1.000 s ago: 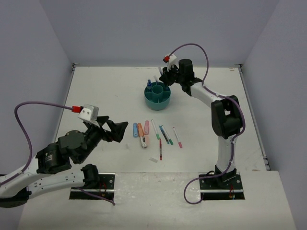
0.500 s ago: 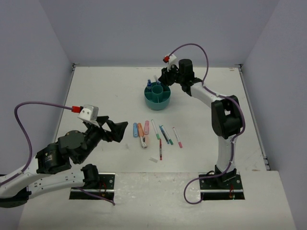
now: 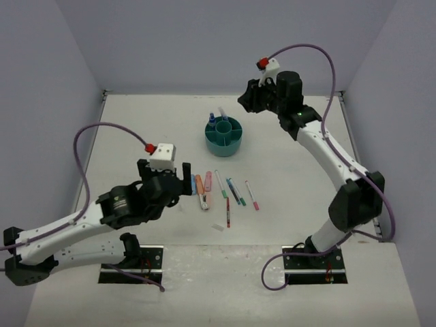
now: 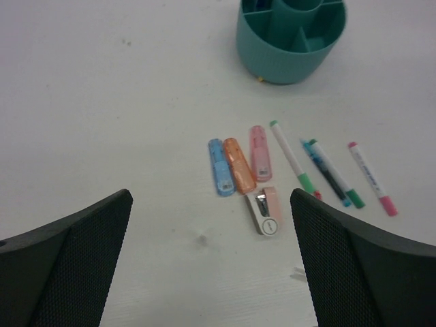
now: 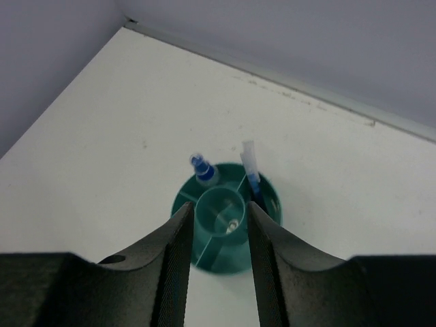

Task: Sort the stationery into containers
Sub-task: Pick up the pen from the center of the board.

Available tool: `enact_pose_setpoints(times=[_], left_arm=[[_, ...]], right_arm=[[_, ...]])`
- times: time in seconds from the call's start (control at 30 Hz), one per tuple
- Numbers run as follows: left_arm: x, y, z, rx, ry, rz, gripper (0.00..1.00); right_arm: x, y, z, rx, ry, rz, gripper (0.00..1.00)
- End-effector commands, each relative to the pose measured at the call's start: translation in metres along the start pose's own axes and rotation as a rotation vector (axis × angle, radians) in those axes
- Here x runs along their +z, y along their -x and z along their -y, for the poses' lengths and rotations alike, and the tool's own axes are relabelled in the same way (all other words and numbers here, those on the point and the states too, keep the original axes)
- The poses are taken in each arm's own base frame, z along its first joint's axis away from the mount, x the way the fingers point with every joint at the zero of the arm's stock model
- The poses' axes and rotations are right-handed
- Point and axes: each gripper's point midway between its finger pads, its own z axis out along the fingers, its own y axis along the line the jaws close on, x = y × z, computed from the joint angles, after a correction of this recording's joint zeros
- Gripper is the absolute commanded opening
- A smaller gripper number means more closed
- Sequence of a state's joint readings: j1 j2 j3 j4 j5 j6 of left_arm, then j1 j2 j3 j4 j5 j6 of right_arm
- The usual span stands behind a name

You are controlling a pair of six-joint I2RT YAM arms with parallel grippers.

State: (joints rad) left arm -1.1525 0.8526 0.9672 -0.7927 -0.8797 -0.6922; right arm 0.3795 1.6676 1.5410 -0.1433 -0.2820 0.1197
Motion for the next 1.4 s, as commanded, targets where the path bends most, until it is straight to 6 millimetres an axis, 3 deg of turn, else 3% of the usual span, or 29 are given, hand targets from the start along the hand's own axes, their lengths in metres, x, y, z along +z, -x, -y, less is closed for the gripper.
enact_pose_setpoints(times=[0.0,0.07,0.13,0.23,0.3,0.4,0.53,0.77,1.03,1.37], left_arm=[[0.028,-0.013,-0.013,-0.035,0.190,-0.075,1.00],[0.043,-0.011,-0.016,-0.059,0.202,-0.081,1.00],[0.066,-0.005,-0.034,-0.150,0.181,-0.105,1.00],[0.088,-0.012,-0.058,-0.218,0.183,-0.129,1.00],[0.088,-0.018,-0.075,-0.253,0.233,-0.167,1.00],[0.078,-0.016,-0.079,-0.264,0.233,-0.148,1.00],[0.053,-0.002,-0.088,-0.221,0.207,-0.095,1.00],[0.026,0.002,-0.101,-0.180,0.181,-0.017,1.00],[0.027,0.000,-0.094,-0.181,0.128,0.005,1.00],[0.025,0.001,-0.095,-0.188,0.127,0.013,1.00]], right_arm=[[-0.065,-0.064,-0.021,0.160,-0.145,-0.226,0.40],[-0.081,-0.096,-0.041,0.099,-0.180,-0.303,0.43],[-0.094,-0.135,-0.053,0.073,-0.191,-0.400,0.45],[-0.104,-0.164,-0.063,0.111,-0.195,-0.462,0.44],[-0.109,-0.195,-0.073,0.135,-0.204,-0.515,0.37],[-0.107,-0.224,-0.091,0.130,-0.170,-0.571,0.24],[-0.095,-0.258,-0.100,0.096,-0.181,-0.666,0.20],[-0.074,-0.276,-0.104,0.080,-0.185,-0.724,0.20],[-0.056,-0.282,-0.107,0.050,-0.161,-0.780,0.20],[-0.050,-0.301,-0.087,0.006,-0.263,-0.828,0.20]])
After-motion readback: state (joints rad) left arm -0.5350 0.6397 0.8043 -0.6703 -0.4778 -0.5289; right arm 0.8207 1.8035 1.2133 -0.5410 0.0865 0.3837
